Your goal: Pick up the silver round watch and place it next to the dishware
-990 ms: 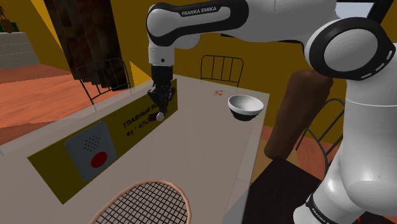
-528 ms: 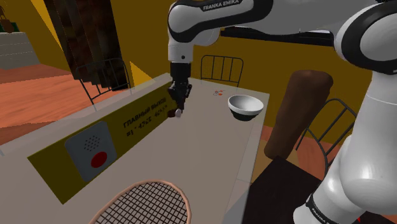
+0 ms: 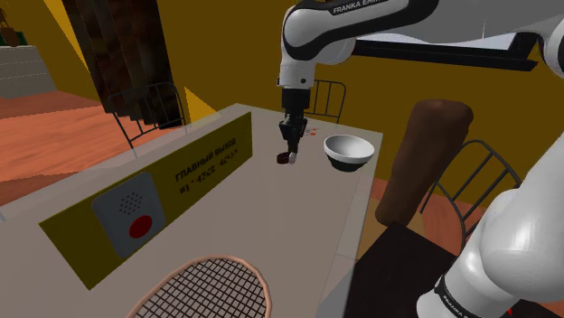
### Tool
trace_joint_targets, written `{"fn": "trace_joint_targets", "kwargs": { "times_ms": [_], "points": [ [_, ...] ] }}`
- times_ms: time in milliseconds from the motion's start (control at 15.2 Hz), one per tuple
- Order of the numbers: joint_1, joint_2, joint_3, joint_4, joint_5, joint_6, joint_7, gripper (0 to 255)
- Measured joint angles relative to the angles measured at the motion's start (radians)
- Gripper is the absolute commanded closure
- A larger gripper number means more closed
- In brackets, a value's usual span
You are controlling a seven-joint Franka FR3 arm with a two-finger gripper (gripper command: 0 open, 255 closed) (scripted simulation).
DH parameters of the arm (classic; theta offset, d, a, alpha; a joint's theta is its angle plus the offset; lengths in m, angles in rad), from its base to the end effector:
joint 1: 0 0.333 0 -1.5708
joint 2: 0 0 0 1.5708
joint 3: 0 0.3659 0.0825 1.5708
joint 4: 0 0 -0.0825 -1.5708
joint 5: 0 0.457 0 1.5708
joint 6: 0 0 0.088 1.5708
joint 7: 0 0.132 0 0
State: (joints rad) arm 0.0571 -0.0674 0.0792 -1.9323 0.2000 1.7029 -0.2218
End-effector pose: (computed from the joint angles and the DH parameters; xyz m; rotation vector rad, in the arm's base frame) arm 0.5765 0.1038 0.5077 -2.8997 -0.4604 0.2261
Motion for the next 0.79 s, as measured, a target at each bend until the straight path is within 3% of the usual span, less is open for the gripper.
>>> {"fn": "trace_joint_targets", "kwargs": {
  "times_ms": [330, 792],
  "points": [
    [-0.043, -0.130, -0.052, -0.148, -0.017, 0.000, -0.094, 255],
    [-0.110, -0.256, -0.143, -0.263, -0.072, -0.032, -0.231, 255]
  ]
}}
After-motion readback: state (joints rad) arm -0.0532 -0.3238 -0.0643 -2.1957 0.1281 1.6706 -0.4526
